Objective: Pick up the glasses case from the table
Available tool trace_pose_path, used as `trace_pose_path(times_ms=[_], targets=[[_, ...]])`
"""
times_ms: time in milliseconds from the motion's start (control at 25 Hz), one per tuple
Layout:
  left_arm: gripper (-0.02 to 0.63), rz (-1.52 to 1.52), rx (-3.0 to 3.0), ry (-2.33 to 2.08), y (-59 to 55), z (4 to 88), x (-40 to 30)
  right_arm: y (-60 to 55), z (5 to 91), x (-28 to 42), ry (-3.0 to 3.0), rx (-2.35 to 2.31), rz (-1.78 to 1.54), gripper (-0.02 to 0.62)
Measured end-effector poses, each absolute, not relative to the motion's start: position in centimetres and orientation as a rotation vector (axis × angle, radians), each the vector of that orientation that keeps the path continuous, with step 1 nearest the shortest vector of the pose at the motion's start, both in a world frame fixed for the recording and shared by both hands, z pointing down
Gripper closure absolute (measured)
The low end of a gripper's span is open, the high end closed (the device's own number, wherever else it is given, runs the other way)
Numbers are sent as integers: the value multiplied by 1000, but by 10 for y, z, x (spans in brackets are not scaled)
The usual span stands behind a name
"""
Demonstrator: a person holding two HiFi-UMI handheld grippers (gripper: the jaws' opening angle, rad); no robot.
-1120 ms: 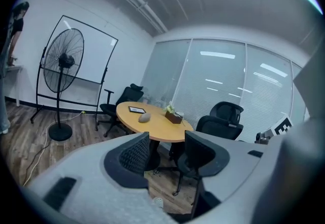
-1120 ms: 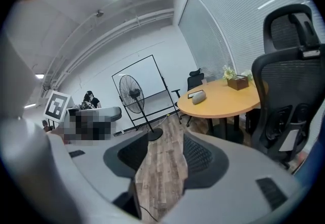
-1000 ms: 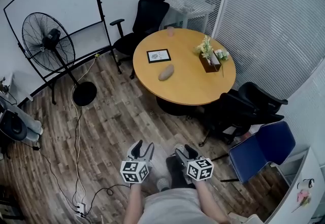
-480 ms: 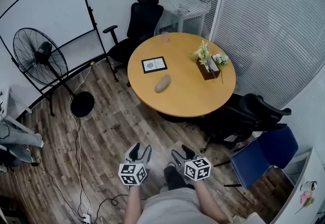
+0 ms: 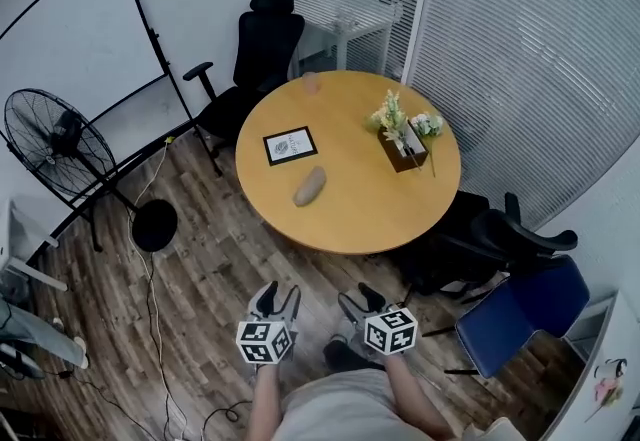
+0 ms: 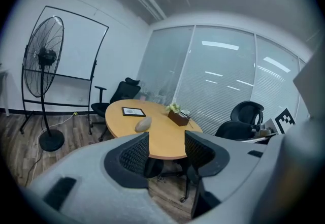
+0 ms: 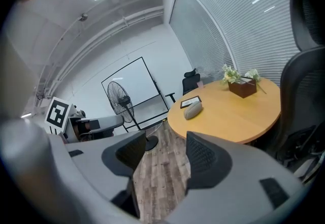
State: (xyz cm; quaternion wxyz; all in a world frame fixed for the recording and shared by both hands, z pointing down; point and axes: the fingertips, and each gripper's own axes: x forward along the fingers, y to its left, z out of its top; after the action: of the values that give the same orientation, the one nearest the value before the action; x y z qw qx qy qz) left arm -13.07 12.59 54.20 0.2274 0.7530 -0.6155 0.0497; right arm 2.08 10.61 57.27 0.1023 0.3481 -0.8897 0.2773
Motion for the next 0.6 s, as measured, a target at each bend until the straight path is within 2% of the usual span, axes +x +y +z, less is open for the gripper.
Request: trace_pose_path(times_ms=[600], targets=[[400,177,2094,-1694,11,545,-134,-7,573,16,-2636,1016,798,364]])
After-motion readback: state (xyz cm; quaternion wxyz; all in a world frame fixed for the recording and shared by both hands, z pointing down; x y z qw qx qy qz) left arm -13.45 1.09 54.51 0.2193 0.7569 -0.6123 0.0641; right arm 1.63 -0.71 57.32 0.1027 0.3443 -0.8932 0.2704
